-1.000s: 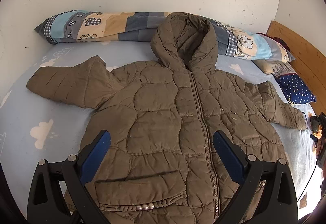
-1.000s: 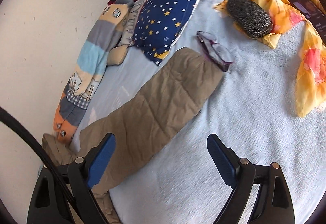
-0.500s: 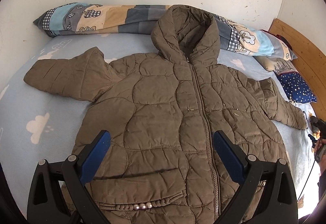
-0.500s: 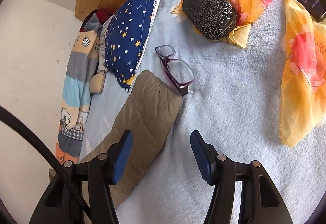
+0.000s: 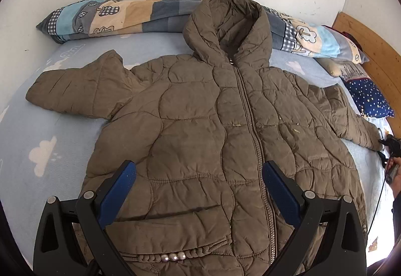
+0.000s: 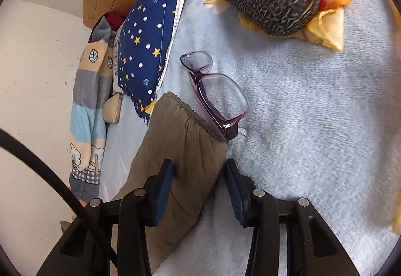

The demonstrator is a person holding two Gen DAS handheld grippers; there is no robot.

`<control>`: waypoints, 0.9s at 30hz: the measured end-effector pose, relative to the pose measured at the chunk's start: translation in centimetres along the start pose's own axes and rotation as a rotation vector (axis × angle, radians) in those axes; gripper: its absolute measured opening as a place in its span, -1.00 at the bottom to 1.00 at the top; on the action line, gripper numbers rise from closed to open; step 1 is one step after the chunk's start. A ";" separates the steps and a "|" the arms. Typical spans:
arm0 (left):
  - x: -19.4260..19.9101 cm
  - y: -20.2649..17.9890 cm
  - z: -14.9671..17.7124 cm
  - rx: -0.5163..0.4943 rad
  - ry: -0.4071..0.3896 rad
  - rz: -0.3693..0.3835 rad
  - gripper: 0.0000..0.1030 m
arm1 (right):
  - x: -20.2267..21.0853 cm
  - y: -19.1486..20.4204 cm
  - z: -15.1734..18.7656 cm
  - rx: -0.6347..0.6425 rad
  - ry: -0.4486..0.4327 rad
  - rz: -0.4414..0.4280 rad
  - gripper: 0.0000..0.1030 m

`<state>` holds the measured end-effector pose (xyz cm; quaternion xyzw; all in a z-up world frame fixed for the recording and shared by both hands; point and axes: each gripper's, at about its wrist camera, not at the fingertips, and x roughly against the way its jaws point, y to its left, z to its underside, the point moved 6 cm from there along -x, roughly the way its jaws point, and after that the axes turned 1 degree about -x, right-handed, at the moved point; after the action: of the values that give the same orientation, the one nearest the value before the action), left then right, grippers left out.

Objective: Fold large clothes
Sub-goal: 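Move the right gripper to the jacket's sleeve cuff and grasp it, then lift the sleeve with the right gripper and fold it across the jacket body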

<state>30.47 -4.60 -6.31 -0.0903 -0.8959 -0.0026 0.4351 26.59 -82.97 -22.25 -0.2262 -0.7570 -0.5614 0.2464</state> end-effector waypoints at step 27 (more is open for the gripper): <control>4.1 4.0 -1.3 0.087 -0.102 -0.035 0.95 | 18.5 32.5 9.3 0.566 -0.252 -0.394 -0.70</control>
<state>29.70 -0.09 -2.60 -0.0558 -0.9176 0.0334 0.3921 31.22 -64.09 11.09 -0.0662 -0.9357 -0.3343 0.0911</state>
